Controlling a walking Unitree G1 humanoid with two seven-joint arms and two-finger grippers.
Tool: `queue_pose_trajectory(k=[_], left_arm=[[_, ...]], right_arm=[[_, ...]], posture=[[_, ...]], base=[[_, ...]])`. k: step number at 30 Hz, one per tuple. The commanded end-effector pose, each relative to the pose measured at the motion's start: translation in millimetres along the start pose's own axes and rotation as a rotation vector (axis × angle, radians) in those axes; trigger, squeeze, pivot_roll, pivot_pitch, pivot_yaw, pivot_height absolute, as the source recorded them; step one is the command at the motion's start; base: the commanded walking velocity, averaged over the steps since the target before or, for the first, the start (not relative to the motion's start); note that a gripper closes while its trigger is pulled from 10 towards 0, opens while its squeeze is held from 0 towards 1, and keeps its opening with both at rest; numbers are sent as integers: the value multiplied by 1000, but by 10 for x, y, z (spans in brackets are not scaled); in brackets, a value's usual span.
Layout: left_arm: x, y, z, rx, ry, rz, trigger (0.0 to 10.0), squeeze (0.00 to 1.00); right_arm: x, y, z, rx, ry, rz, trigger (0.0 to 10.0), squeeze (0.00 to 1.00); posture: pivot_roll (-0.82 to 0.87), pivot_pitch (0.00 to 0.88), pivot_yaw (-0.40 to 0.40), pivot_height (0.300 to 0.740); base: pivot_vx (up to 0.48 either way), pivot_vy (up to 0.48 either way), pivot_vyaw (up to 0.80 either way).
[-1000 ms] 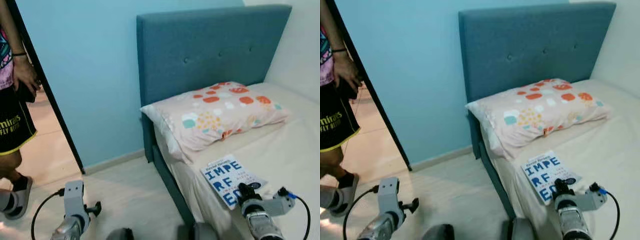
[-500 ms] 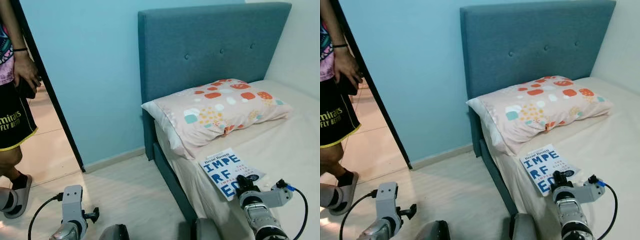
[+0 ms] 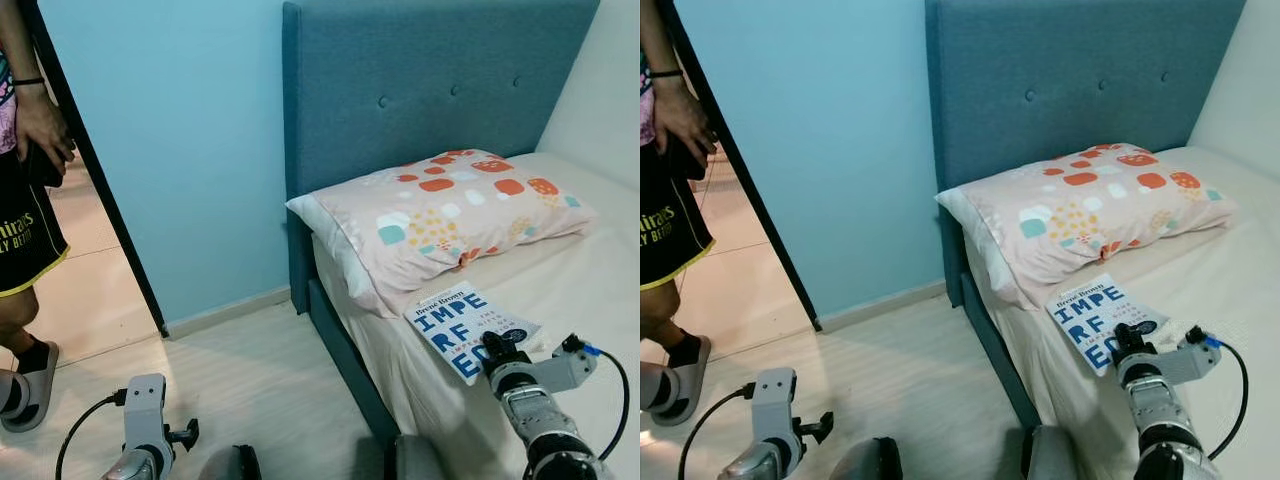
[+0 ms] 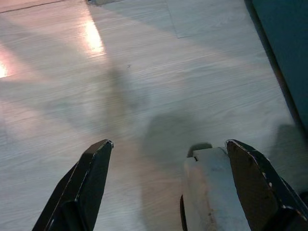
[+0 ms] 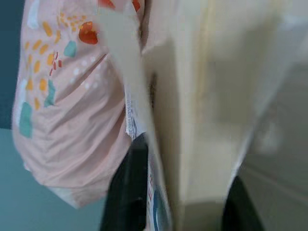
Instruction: Clean up the room
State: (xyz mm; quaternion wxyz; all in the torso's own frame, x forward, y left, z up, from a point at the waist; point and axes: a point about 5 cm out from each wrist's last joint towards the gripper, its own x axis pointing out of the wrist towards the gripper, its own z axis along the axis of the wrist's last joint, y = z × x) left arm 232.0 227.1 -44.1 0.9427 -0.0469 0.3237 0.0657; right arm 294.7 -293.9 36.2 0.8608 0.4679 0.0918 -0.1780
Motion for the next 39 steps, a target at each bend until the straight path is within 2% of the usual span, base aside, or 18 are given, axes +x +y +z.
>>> queue_pose_trajectory(k=[1, 5, 6, 8, 9, 13, 16, 17, 22, 24, 27, 28, 29, 30, 33, 36, 37, 39], left_arm=[[2, -39, -16, -9, 2, -11, 10000, 0], [10, -68, -7, -12, 2, -18, 10000, 0], [12, -83, -9, -14, 4, -22, 10000, 0], [14, -100, -12, -16, 5, -27, 10000, 0], [14, -104, -13, -16, 6, -28, 10000, 0], [14, -131, -32, -15, 15, -33, 10000, 0], [14, -141, -41, -20, 20, -35, 10000, 0], [14, -149, -47, -22, 23, -38, 10000, 0], [10, -177, -76, -21, 35, -45, 10000, 0], [8, -186, -93, -23, 42, -44, 10000, 0], [5, -192, -107, -25, 49, -42, 10000, 0], [6, -185, -115, -28, 57, -29, 10000, 0], [6, -185, -115, -28, 57, -29, 10000, 0], [19, -138, -74, -44, 56, 10, 10000, 0], [23, -124, -59, -48, 56, 21, 10000, 0], [47, -69, 44, -40, 32, 56, 10000, 0], [58, -59, 85, -43, 23, 66, 10000, 0], [65, -53, 111, -46, 17, 73, 10000, 0]], right_arm=[[17, 17, 27, -18, 9, -24, 10000, 1000], [11, -23, 98, -20, -2, -78, 10000, 969], [-6, -71, 114, -34, 6, -110, 10000, 784], [-25, -122, 131, -51, 15, -141, 10000, 784], [-33, -138, 140, -52, 17, -148, 10000, 518], [-96, -279, 300, -89, 5, -251, 10000, 522], [-111, -301, 391, -95, 4, -283, 10000, 518], [-111, -294, 432, -98, 12, -290, 10000, 0], [-114, -276, 516, -112, 35, -310, 10000, 0], [-117, -269, 569, -136, 18, -324, 10000, 0], [-82, -153, 670, -162, -62, -252, 10000, 0], [-32, 65, 741, -204, -138, -99, 10000, 0], [-32, 65, 741, -204, -138, -99, 10000, 0], [6, 461, 747, -243, -213, 170, 10000, 0], [4, 563, 741, -252, -230, 238, 10000, 0], [-8, 886, 637, -219, -224, 447, 10000, 0], [-19, 1000, 533, -239, -191, 526, 10000, 0], [-30, 1074, 459, -253, -167, 577, 10000, 0]], posture=[[23, 60, -23, 549], [11, 60, -23, 549], [7, 57, -25, 549], [6, 56, -27, 549], [6, 56, -27, 549], [-6, 44, -32, 549], [-9, 41, -33, 549], [-13, 35, -38, 549], [-24, 23, -45, 549], [-26, 17, -50, 549], [-27, 5, -54, 549], [-21, 0, -59, 559], [-21, 0, -59, 559], [-20, 0, -58, 569], [-20, 0, -58, 574], [-12, 0, -54, 593], [-13, 0, -45, 598], [-13, 0, -45, 603]], base=[[0, 0, 0], [0, 0, 0], [0, 0, 0], [0, 0, 0], [0, 0, 0], [0, 0, 0], [0, 0, 0], [0, 0, 0], [0, 0, 0], [0, 0, 0], [0, 0, 0], [0, 0, 0], [0, 0, 0], [0, 0, 0], [0, 0, 0], [0, 0, 0], [0, 0, 0], [0, 0, 0]])
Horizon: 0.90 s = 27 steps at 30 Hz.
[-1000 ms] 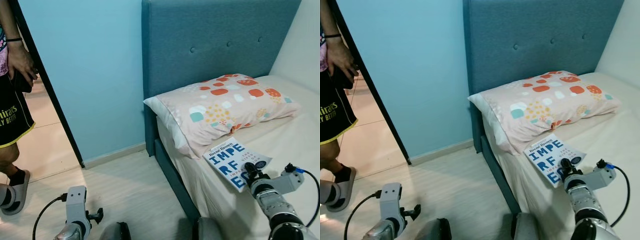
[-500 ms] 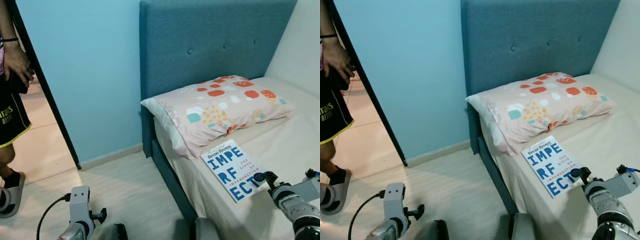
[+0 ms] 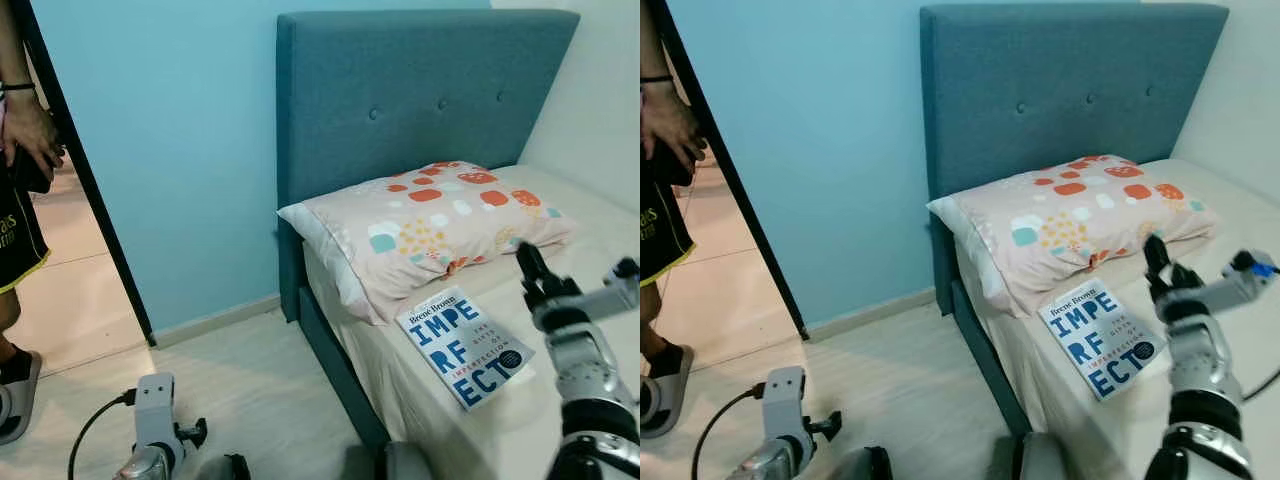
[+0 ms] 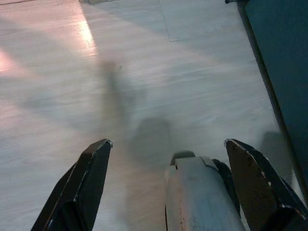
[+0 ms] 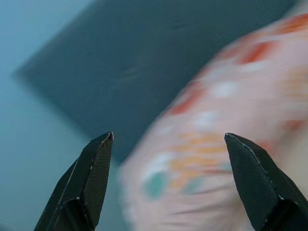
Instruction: Clean up the room
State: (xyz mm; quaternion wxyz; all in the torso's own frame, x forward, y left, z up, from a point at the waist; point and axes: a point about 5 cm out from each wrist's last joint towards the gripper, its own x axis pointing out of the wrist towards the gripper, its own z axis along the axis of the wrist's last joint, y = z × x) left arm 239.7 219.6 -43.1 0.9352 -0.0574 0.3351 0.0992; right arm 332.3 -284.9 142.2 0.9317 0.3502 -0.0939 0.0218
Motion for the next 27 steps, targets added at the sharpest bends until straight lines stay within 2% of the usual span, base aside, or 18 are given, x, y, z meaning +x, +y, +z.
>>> queue_pose_trajectory(k=[1, 2, 3, 7, 8, 9, 11, 14, 16, 19, 23, 27], left_arm=[[22, 32, 88, -8, -11, 19, 10000, 0], [22, 32, 88, -8, -11, 19, 10000, 0], [28, 30, 106, -4, -13, 24, 10000, 0], [32, 26, 119, 2, -11, 28, 10000, 0], [34, -1, 117, 14, -12, 24, 10000, 0], [35, -46, 105, 25, -12, 15, 10000, 0], [35, -56, 102, 27, -11, 14, 10000, 0], [22, -62, 44, 37, 3, 11, 10000, 0], [10, -46, -2, 36, 17, 16, 10000, 0], [8, -41, -12, 36, 20, 18, 10000, 0], [-40, -1, -197, 59, 88, 34, 10000, 0], [-48, 4, -221, 62, 96, 36, 10000, 0]], right_arm=[[28, 137, -76, -2, 37, 92, 10000, 0], [28, 137, -76, -2, 37, 92, 10000, 0], [28, 215, -232, -30, 103, 138, 10000, 0], [2, 281, -400, -66, 173, 179, 10000, 0], [-69, 219, -681, -123, 296, 139, 10000, 0], [-266, 55, -1094, -153, 472, 28, 10000, 0], [-323, 21, -1182, -157, 511, 3, 10000, 0], [-604, -176, -1415, -185, 630, -118, 10000, 0], [-767, -270, -1502, -206, 694, -165, 10000, 0], [-801, -289, -1517, -210, 707, -174, 10000, 0], [-1108, -450, -1635, -227, 816, -261, 10000, 0], [-1139, -468, -1650, -234, 827, -271, 10000, 0]], posture=[[-13, 0, -45, 608], [-13, 0, -45, 608], [-11, 0, -46, 613], [-11, 0, -46, 623], [-7, 0, -46, 627], [-3, 0, -48, 637], [-3, 0, -48, 642], [-2, 0, -51, 657], [-2, 0, -53, 667], [-2, 0, -53, 671], [-6, 0, -57, 691], [-6, 0, -57, 696]], base=[[0, 0, 0], [0, 0, 0], [-315, 0, 0], [-315, 0, 0], [0, 0, 0], [0, 0, 0], [0, 0, 0], [0, 0, 0], [0, 0, 0], [0, 0, 0], [0, 0, 0], [0, 0, 0]])
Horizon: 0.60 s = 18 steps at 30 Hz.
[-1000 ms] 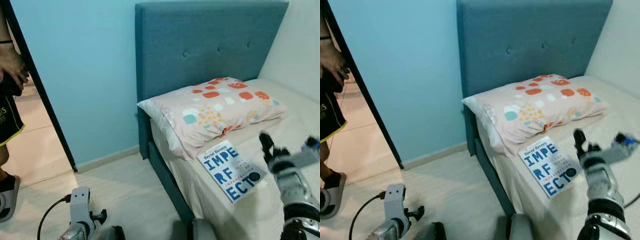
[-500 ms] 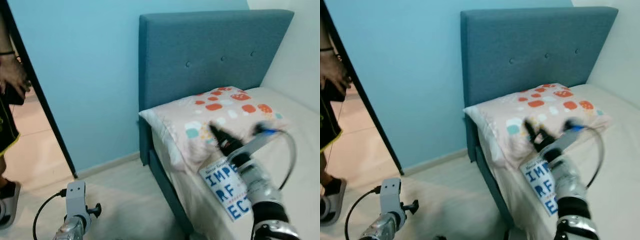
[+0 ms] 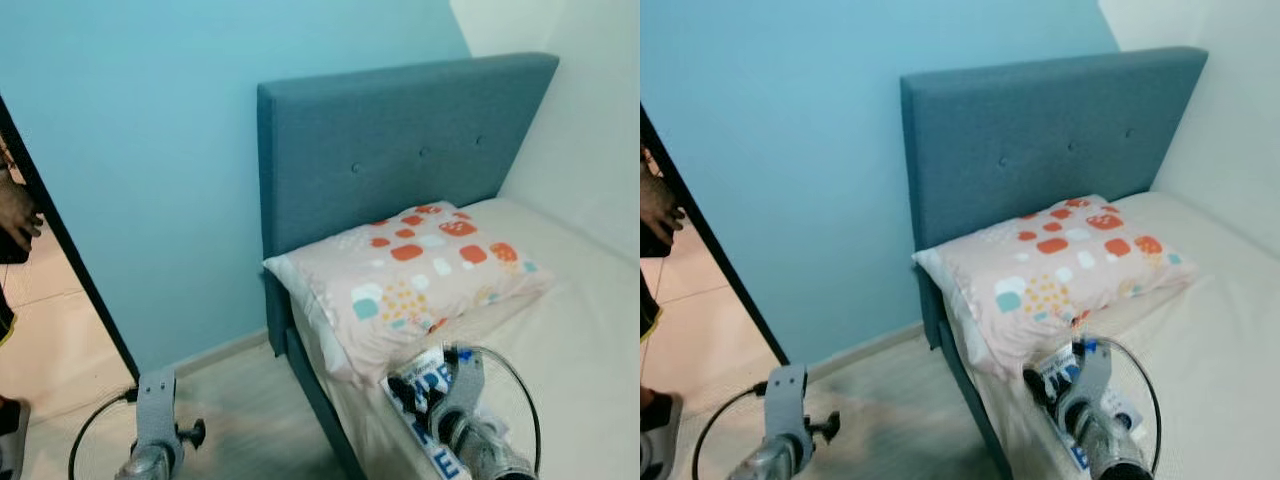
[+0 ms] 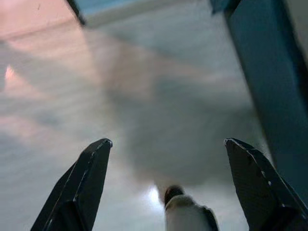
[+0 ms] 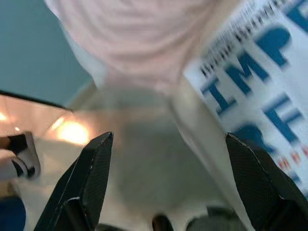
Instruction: Clean up the room
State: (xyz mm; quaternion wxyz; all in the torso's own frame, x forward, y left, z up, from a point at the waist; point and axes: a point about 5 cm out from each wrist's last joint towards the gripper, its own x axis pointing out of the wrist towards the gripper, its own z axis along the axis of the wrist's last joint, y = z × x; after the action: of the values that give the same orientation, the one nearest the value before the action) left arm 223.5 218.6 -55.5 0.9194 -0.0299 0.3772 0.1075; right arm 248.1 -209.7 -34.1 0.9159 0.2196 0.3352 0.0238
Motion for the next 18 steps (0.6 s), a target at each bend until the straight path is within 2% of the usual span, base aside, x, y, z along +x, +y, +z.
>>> queue_pose_trajectory(k=[1, 6, 8, 9, 11, 12, 13, 14, 15, 18], left_arm=[[-2, -28, -23, 10, 13, -6, 10000, 0], [-9, -21, -59, 14, 25, -3, 10000, 0], [-87, 76, -360, 34, 130, 42, 10000, 0], [-87, 76, -360, 34, 130, 42, 10000, 0], [-138, 126, -517, 38, 189, 70, 10000, 0], [-138, 126, -517, 38, 189, 70, 10000, 0], [-147, 130, -544, 50, 198, 72, 10000, 0], [-147, 130, -544, 50, 198, 72, 10000, 0], [-151, 132, -553, 56, 201, 75, 10000, 0], [-154, 122, -564, 47, 204, 78, 10000, 0]], right_arm=[[15, 22, 39, -14, -8, 3, 10000, 0], [9, 5, -3, -13, 4, -6, 10000, 0], [-131, -166, -469, 37, 153, -109, 10000, 0], [-131, -166, -469, 37, 153, -109, 10000, 0], [-267, -264, -788, 83, 254, -178, 10000, 0], [-267, -264, -788, 83, 254, -178, 10000, 0], [-324, -281, -922, 46, 314, -186, 10000, 0], [-324, -281, -922, 46, 314, -186, 10000, 0], [-369, -293, -1017, 29, 351, -193, 10000, 0], [-414, -296, -1117, 33, 375, -201, 10000, 0]], posture=[[-6, 0, -57, 696], [-12, 0, -58, 701], [-8, 0, -57, 710], [-8, 0, -57, 710], [0, 0, -64, 720], [0, 0, -64, 720], [20, 0, -68, 725], [20, 0, -68, 725], [20, 0, -67, 730], [28, 0, -68, 740]], base=[[0, 0, 0], [0, 0, 0], [0, 0, 0], [0, 0, 0], [0, 0, 0], [0, 0, 0], [0, 0, 0], [0, 0, 0], [0, 0, 0], [0, 0, 0]])
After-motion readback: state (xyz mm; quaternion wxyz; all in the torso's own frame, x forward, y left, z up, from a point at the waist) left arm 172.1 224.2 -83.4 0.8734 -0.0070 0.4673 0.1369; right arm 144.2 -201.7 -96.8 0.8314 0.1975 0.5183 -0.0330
